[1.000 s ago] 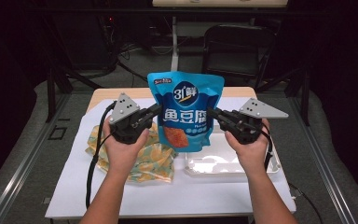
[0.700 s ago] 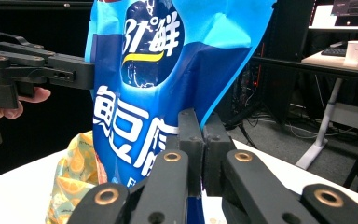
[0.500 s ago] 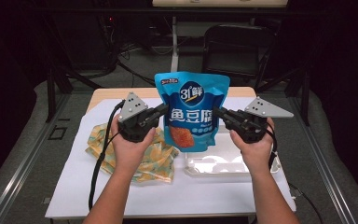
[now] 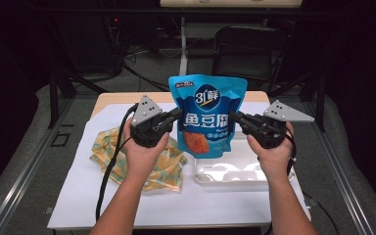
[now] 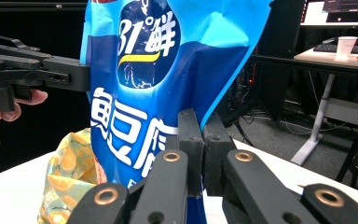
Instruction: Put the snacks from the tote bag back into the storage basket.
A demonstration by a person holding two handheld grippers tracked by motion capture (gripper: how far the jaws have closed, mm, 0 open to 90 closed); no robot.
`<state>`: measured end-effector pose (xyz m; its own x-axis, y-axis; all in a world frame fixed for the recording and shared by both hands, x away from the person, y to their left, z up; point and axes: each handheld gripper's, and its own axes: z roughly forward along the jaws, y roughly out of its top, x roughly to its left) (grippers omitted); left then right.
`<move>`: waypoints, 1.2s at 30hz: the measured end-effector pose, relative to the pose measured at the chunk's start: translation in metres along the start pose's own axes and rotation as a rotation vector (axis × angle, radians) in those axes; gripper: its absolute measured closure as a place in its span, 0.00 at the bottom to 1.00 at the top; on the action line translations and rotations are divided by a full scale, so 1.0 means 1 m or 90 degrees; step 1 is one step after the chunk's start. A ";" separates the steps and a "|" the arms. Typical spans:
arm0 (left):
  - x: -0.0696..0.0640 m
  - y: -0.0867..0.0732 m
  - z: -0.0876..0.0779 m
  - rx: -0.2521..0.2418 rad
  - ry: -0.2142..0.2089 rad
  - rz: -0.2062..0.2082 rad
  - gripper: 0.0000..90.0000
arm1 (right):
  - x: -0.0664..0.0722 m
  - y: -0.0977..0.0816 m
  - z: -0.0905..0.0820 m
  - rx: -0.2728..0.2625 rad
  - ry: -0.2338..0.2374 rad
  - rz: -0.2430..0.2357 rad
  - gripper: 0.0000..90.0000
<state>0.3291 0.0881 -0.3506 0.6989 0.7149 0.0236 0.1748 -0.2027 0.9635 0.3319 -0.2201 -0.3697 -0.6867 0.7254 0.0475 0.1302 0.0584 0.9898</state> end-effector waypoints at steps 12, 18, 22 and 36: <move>-0.002 0.000 0.007 0.008 0.000 0.006 1.00 | -0.005 -0.002 -0.001 0.004 -0.008 0.004 0.99; -0.001 -0.001 0.013 0.013 -0.002 0.006 1.00 | -0.010 -0.004 -0.002 0.009 -0.009 0.007 0.99; -0.001 -0.003 0.021 0.019 -0.006 0.006 1.00 | -0.017 -0.007 -0.001 0.015 -0.012 0.018 0.99; -0.004 -0.013 0.051 0.037 -0.017 -0.009 1.00 | -0.038 -0.021 -0.001 0.037 -0.029 0.048 0.98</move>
<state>0.3597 0.0538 -0.3765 0.7145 0.6997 0.0027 0.2237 -0.2321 0.9466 0.3542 -0.2498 -0.3926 -0.6399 0.7600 0.1137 0.2221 0.0413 0.9742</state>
